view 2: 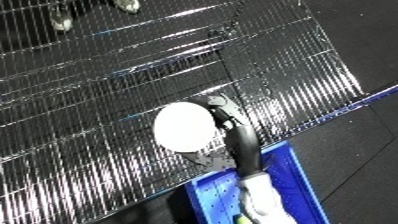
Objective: Pick up the object and place it into the box
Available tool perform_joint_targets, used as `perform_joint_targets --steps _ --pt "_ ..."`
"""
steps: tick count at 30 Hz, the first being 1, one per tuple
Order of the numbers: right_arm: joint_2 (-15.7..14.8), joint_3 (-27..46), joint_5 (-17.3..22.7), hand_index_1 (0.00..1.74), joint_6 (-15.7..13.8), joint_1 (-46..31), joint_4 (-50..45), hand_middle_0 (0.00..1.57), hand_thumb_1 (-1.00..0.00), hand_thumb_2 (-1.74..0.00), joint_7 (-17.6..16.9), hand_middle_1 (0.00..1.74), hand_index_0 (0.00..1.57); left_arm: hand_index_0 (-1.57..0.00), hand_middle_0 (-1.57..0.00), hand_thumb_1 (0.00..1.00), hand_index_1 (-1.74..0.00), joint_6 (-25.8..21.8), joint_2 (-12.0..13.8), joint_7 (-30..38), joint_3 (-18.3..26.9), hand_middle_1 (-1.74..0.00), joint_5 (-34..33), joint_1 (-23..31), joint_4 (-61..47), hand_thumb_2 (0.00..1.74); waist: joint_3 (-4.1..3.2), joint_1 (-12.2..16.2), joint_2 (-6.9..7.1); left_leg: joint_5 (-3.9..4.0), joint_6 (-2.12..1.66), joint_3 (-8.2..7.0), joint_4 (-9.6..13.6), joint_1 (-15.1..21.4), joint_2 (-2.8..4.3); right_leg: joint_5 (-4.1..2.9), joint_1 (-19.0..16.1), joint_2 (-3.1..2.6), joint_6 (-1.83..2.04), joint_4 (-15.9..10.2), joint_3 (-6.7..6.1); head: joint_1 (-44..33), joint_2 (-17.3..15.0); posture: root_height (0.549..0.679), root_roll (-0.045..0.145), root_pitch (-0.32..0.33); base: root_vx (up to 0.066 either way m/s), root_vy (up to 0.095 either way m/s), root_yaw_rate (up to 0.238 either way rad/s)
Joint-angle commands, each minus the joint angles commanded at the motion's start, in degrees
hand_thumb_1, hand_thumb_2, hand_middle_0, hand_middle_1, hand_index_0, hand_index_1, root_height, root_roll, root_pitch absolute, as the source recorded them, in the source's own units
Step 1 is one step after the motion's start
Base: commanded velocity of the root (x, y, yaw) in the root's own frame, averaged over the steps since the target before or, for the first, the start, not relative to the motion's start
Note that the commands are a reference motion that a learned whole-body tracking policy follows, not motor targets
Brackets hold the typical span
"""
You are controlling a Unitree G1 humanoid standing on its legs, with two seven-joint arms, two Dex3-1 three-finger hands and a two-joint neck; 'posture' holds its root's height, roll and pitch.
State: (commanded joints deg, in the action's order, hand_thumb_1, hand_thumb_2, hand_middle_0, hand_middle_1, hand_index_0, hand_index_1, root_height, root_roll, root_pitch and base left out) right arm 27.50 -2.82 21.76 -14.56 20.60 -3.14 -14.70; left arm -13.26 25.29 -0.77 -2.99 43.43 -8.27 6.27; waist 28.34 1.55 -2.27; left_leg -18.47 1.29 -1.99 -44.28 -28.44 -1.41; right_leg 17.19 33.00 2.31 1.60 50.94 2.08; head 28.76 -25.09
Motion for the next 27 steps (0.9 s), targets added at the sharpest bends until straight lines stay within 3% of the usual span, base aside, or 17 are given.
perform_joint_targets --steps 4,8,12,19,27 --pt "0.0 2.5 -0.1 1.22 -1.6 -3.9 -2.4 1.1 -0.7 -1.22 -1.7 1.22 1.1 -1.57 -1.57 1.0 -1.74 0.0 0.0 -0.2 1.5 -1.74 0.3 1.1 -0.3 1.74 -0.42 1.3 0.03 -0.06 -0.16 -0.73 0.7 1.1 0.64 -0.24 -1.0 -0.18 0.13 -1.1 -0.58 2.8 -0.1 0.628 0.064 0.047 -0.035 0.014 -0.234" --pt "0.2 5.1 -0.2 1.22 -3.5 -8.0 -4.0 1.1 -0.7 -1.22 -3.2 1.22 1.1 -1.57 -1.57 1.0 -1.74 -0.7 -0.7 0.2 2.2 -1.74 1.0 2.0 -0.6 1.74 -0.4 3.0 -0.2 0.14 -0.38 -1.62 1.7 2.3 1.08 -0.55 -1.8 -0.66 0.16 -2.3 -1.45 6.1 -0.9 0.632 0.071 0.047 -0.033 0.068 -0.244" --pt "0.9 6.9 -0.6 1.22 -5.6 -10.6 -4.5 1.1 -0.7 -1.22 -5.0 1.22 1.1 -1.57 -1.57 1.0 -1.74 -2.2 -1.8 1.2 1.7 -1.74 1.9 2.1 -0.5 1.74 0.12 4.7 -0.79 0.5 -0.62 -2.48 2.7 3.2 1.25 -0.76 -2.2 -1.13 0.14 -3.1 -2.32 8.3 -1.1 0.634 0.079 0.049 -0.039 0.109 -0.204" --pt "1.9 9.8 0.2 1.22 -10.3 -16.0 -3.5 1.1 -0.7 -1.22 -7.5 1.22 1.1 -1.57 -1.57 1.0 -1.74 -5.9 -3.6 1.8 0.7 -1.74 3.7 3.1 0.3 1.74 1.27 7.3 -1.81 0.75 -1.01 -3.89 3.8 4.6 1.24 -1.24 -2.5 -1.43 0.16 -4.3 -3.73 13.1 -2.8 0.637 0.093 0.053 -0.03 0.107 -0.161" --pt "1.8 11.6 2.0 1.22 -13.2 -21.0 1.4 1.1 -0.7 -1.22 -8.4 1.22 1.1 -1.57 -1.57 1.0 -1.74 -8.9 -4.5 2.6 0.8 -1.74 4.6 3.7 1.0 1.74 1.45 9.8 -2.5 1.16 -1.02 -5.23 5.8 5.6 1.16 -1.69 -2.0 -1.83 0.24 -5.7 -4.96 17.6 -3.7 0.639 0.098 0.069 -0.03 0.072 -0.128"
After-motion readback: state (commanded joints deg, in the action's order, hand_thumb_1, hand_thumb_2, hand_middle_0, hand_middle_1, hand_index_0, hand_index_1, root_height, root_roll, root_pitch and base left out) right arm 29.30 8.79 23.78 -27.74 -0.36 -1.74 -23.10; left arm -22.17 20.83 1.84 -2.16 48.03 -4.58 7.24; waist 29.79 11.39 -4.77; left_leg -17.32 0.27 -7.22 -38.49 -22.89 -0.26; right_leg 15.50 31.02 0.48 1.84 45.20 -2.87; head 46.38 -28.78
